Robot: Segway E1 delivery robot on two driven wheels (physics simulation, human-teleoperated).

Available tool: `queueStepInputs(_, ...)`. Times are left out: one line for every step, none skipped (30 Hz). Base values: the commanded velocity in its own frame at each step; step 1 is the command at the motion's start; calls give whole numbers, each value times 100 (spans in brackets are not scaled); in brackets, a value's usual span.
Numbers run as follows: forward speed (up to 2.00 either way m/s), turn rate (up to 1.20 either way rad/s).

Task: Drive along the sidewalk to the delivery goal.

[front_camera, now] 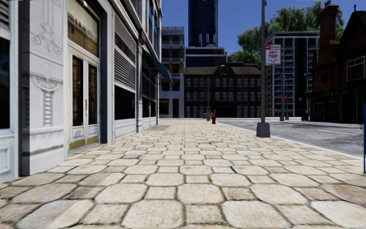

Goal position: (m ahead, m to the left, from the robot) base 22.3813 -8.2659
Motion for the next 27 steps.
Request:
queueStepInputs(200,0)
queueStepInputs(200,0)
queueStepInputs(200,0)
queueStepInputs(200,0)
queueStepInputs(200,0)
queueStepInputs(200,0)
queueStepInputs(200,0)
queueStepInputs(200,0)
queueStepInputs(200,0)
queueStepInputs(200,0)
queueStepInputs(200,0)
queueStepInputs(200,0)
queueStepInputs(200,0)
queueStepInputs(200,0)
queueStepInputs(200,0)
queueStepInputs(200,0)
queueStepInputs(200,0)
queueStepInputs(200,0)
queueStepInputs(200,0)
queueStepInputs(200,0)
queueStepInputs(200,0)
queueStepInputs(200,0)
queueStepInputs(200,0)
queueStepInputs(200,0)
queueStepInputs(200,0)
queueStepInputs(200,0)
queueStepInputs(200,0)
